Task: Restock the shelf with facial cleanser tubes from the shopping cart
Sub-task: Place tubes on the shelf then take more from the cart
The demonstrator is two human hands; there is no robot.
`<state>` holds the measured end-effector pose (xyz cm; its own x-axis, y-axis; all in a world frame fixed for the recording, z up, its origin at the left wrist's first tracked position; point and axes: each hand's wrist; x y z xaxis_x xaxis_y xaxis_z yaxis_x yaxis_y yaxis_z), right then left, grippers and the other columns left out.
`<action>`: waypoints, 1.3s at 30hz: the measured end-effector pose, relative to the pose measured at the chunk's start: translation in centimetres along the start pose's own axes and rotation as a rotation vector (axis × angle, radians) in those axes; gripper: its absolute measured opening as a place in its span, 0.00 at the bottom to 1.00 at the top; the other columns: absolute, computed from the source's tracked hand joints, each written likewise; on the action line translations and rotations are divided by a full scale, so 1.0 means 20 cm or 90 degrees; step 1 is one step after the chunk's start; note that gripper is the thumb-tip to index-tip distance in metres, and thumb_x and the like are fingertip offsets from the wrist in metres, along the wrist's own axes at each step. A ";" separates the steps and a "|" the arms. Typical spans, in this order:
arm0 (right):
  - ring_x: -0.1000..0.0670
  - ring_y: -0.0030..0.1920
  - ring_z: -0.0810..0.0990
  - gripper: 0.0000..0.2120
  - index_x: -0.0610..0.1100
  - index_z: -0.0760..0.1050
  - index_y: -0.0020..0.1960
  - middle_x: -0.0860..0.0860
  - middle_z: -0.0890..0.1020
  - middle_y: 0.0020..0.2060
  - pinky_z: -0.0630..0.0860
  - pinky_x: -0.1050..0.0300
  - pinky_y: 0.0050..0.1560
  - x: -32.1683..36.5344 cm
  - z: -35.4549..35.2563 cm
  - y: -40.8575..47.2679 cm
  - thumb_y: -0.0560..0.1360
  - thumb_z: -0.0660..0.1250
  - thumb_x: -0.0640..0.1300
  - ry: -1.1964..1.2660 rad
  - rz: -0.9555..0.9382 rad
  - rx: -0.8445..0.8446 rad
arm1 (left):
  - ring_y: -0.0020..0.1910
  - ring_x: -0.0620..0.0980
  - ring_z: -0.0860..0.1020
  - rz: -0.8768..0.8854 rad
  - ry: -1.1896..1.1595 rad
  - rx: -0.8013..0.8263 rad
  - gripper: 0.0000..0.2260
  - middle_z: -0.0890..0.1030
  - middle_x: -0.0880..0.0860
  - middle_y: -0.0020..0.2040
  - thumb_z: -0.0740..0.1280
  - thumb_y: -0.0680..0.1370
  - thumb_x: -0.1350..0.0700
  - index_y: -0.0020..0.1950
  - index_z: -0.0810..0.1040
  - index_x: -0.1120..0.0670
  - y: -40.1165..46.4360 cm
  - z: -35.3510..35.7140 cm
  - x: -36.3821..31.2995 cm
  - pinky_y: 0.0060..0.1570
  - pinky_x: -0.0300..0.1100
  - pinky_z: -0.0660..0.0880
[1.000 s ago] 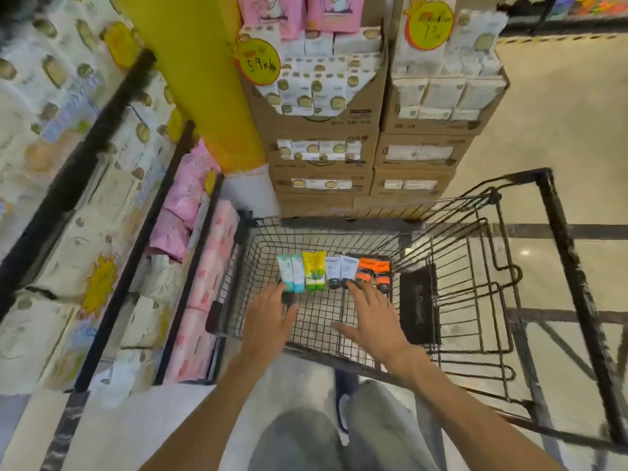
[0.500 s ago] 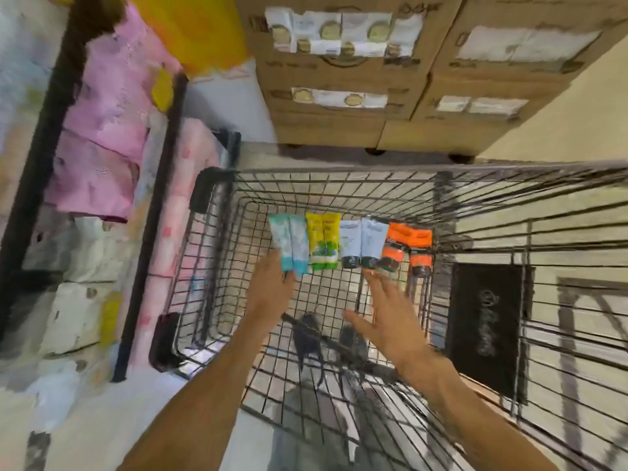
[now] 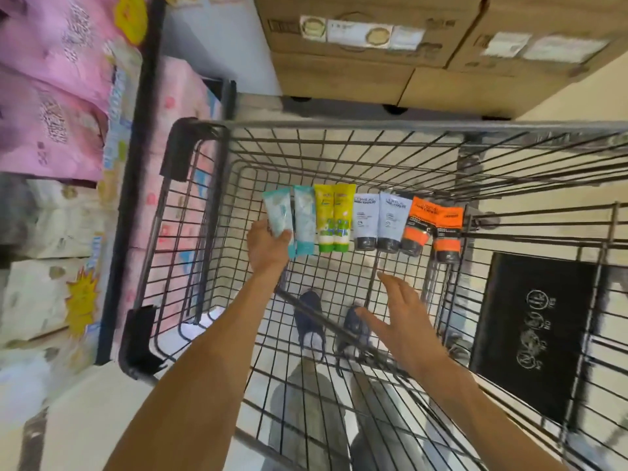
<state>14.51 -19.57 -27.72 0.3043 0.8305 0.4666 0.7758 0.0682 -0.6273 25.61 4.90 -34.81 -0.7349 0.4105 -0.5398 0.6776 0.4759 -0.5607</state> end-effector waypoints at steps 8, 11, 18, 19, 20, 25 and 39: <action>0.45 0.74 0.67 0.33 0.45 0.59 0.80 0.45 0.68 0.75 0.65 0.52 0.72 0.37 0.06 0.22 0.81 0.67 0.55 0.047 -0.046 0.028 | 0.48 0.51 0.81 -0.070 -0.043 0.040 0.20 0.81 0.54 0.55 0.76 0.76 0.59 0.64 0.74 0.61 -0.23 -0.28 0.21 0.32 0.31 0.75; 0.43 0.73 0.68 0.31 0.42 0.60 0.80 0.43 0.69 0.74 0.68 0.47 0.70 0.48 0.15 0.38 0.82 0.65 0.53 0.043 -0.049 0.012 | 0.51 0.52 0.84 -0.076 -0.050 0.060 0.20 0.83 0.51 0.56 0.77 0.75 0.56 0.63 0.75 0.59 -0.25 -0.32 0.32 0.35 0.36 0.79; 0.37 0.68 0.69 0.28 0.43 0.61 0.78 0.38 0.66 0.72 0.78 0.43 0.61 0.62 0.42 0.60 0.82 0.66 0.49 -0.111 -0.038 -0.061 | 0.48 0.49 0.81 -0.092 -0.089 0.053 0.20 0.80 0.50 0.56 0.75 0.77 0.55 0.63 0.73 0.58 -0.23 -0.37 0.38 0.29 0.30 0.74; 0.37 0.68 0.68 0.28 0.43 0.62 0.78 0.38 0.65 0.72 0.78 0.43 0.61 0.61 0.45 0.58 0.81 0.67 0.47 -0.105 -0.040 -0.073 | 0.49 0.49 0.81 -0.097 -0.101 0.054 0.19 0.80 0.50 0.57 0.75 0.77 0.55 0.63 0.72 0.57 -0.22 -0.37 0.39 0.29 0.30 0.75; 0.36 0.68 0.68 0.27 0.43 0.63 0.77 0.38 0.65 0.72 0.78 0.42 0.60 0.61 0.47 0.56 0.81 0.67 0.45 -0.097 -0.045 -0.083 | 0.51 0.49 0.80 -0.101 -0.105 0.053 0.19 0.79 0.50 0.58 0.75 0.77 0.55 0.64 0.72 0.56 -0.21 -0.37 0.39 0.29 0.30 0.75; 0.37 0.70 0.68 0.25 0.44 0.67 0.76 0.41 0.65 0.73 0.76 0.41 0.64 0.59 0.50 0.52 0.81 0.67 0.44 -0.037 -0.035 -0.111 | 0.57 0.51 0.80 -0.127 -0.139 0.061 0.20 0.79 0.52 0.63 0.75 0.77 0.53 0.64 0.70 0.51 -0.19 -0.39 0.42 0.42 0.40 0.79; 0.37 0.64 0.73 0.31 0.33 0.63 0.73 0.37 0.74 0.64 0.74 0.40 0.63 0.76 0.61 0.68 0.75 0.72 0.38 0.175 0.182 -0.194 | 0.51 0.48 0.82 -0.126 -0.150 0.102 0.16 0.81 0.50 0.59 0.75 0.77 0.56 0.57 0.70 0.47 -0.12 -0.41 0.38 0.37 0.33 0.77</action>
<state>23.00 0.71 -36.74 0.6306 0.6130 0.4760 0.7543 -0.3394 -0.5620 18.15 13.23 -32.38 -0.8392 0.1221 -0.5300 0.5312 0.3932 -0.7505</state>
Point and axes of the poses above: each hand's wrist, its own y-axis towards the middle knuckle, its own z-axis out of the palm, x = y × z
